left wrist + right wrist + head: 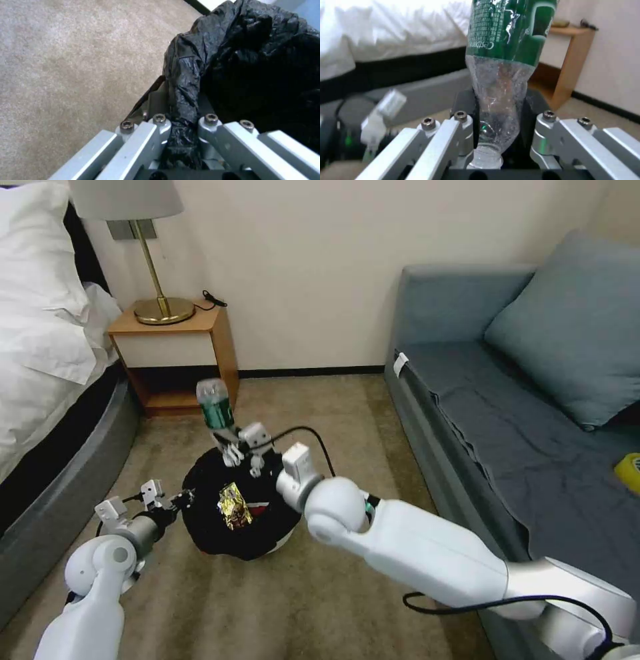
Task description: Pick up the trash bin, then pick up the garbage on the floor and place it into the trash bin.
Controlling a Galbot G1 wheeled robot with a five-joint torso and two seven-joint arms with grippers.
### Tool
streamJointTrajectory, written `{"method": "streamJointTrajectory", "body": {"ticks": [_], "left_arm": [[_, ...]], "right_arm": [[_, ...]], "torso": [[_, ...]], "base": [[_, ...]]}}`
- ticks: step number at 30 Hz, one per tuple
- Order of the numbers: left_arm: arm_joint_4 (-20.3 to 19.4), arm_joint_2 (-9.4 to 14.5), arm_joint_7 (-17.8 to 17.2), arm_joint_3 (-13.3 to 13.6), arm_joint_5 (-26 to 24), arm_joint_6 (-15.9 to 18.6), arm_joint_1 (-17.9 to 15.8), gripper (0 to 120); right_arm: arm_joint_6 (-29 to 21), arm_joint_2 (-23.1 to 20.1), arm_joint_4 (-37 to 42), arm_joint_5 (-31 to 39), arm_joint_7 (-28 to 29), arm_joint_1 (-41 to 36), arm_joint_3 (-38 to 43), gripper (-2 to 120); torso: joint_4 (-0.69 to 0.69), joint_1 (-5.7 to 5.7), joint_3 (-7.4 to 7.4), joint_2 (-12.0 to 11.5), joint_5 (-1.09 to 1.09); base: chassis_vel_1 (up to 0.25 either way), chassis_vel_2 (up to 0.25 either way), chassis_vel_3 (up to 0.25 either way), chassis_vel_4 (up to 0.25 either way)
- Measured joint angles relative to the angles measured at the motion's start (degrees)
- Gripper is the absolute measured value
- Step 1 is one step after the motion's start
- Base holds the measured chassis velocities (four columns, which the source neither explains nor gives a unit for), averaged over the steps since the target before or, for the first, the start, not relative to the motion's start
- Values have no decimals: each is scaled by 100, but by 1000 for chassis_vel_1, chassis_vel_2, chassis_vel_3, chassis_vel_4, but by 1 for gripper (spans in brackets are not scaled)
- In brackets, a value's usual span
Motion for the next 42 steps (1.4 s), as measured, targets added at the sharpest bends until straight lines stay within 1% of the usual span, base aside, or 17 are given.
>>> {"method": "streamJointTrajectory", "body": {"ticks": [7,17,19,20,21,22,24,25,26,27,28,30,31,34,35,38,42], "left_arm": [[-145,-57,-2,-54,31,2,116,4],[-239,-83,-13,-102,37,3,193,4],[-256,-87,-16,-103,37,2,201,4],[-256,-87,-16,-103,37,2,201,4],[-262,-87,-18,-104,37,3,204,4],[-263,-87,-18,-104,37,2,206,4],[-282,-85,-21,-103,37,3,216,4],[-282,-85,-21,-103,37,3,216,4],[-291,-84,-21,-102,37,3,218,4],[-292,-83,-22,-102,37,3,218,4],[-292,-78,-25,-102,37,3,218,4],[-292,-76,-25,-102,38,3,219,4],[-292,-68,-26,-102,38,3,220,4],[-290,-59,-27,-103,35,3,222,4],[-290,-59,-27,-103,35,3,222,4],[-275,-39,-33,-104,34,3,222,4],[-270,-31,-69,-105,34,2,221,4]], "right_arm": [[81,-144,-119,-475,-179,-361,-108,20],[160,-282,-155,-705,-330,-539,-118,21],[163,-317,-132,-708,-346,-557,-118,29],[163,-317,-132,-708,-346,-557,-118,29],[163,-335,-110,-705,-347,-567,-117,36],[163,-341,-99,-704,-347,-575,-118,38],[163,-375,-76,-702,-350,-589,-118,47],[163,-375,-76,-702,-350,-589,-118,47],[165,-384,-64,-702,-350,-594,-119,54],[165,-386,-58,-702,-350,-596,-119,56],[165,-397,-42,-702,-350,-601,-118,61],[165,-403,-34,-701,-350,-603,-118,64],[165,-422,-7,-699,-351,-615,-116,71],[163,-459,39,-690,-351,-633,-113,84],[163,-459,39,-690,-351,-633,-113,84],[159,-481,87,-710,-300,-644,-90,96],[201,-480,115,-921,-153,-644,9,99]], "torso": [[0,0,0,0,0],[0,0,0,0,0],[0,0,0,0,0],[0,0,0,0,0],[0,0,0,0,0],[0,0,0,0,0],[0,0,0,0,0],[0,0,0,0,0],[0,0,0,0,0],[0,0,0,0,0],[0,0,0,0,0],[0,0,0,0,0],[0,0,0,0,0],[0,0,0,0,0],[0,0,0,0,0],[0,0,0,0,0],[0,0,0,0,0]], "base": [[0,0,0,0],[0,0,0,0],[0,0,0,0],[0,0,0,0],[0,0,0,0],[0,0,0,0],[0,0,0,0],[0,0,0,0],[0,0,0,0],[0,0,0,0],[0,0,0,0],[0,0,0,0],[0,0,0,0],[0,0,0,0],[0,0,0,0],[0,0,0,0],[0,0,0,0]]}}
